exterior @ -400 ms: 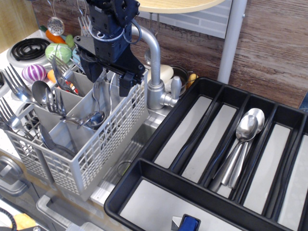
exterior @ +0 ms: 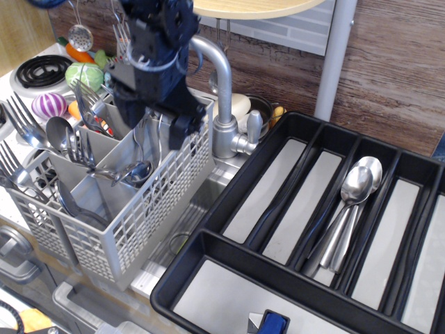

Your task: Put big spoon from basket to tray

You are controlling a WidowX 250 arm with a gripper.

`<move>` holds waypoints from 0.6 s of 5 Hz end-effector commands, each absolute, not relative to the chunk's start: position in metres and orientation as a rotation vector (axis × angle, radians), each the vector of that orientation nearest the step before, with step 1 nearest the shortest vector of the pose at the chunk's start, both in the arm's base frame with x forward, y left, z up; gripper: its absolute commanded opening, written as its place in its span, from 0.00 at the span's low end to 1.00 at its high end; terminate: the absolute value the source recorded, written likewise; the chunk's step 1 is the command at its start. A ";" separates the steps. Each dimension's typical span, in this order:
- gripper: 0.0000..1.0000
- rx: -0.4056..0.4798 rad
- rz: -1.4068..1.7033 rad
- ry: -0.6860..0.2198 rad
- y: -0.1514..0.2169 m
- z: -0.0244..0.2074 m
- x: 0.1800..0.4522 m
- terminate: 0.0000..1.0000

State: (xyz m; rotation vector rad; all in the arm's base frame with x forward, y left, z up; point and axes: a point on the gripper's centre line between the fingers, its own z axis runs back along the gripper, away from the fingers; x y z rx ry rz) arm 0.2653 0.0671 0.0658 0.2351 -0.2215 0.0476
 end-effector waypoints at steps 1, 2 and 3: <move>1.00 0.267 0.015 -0.259 0.073 0.067 0.257 0.00; 1.00 0.286 -0.027 -0.247 0.074 0.056 0.251 0.00; 1.00 0.276 -0.057 -0.243 0.082 0.044 0.244 0.00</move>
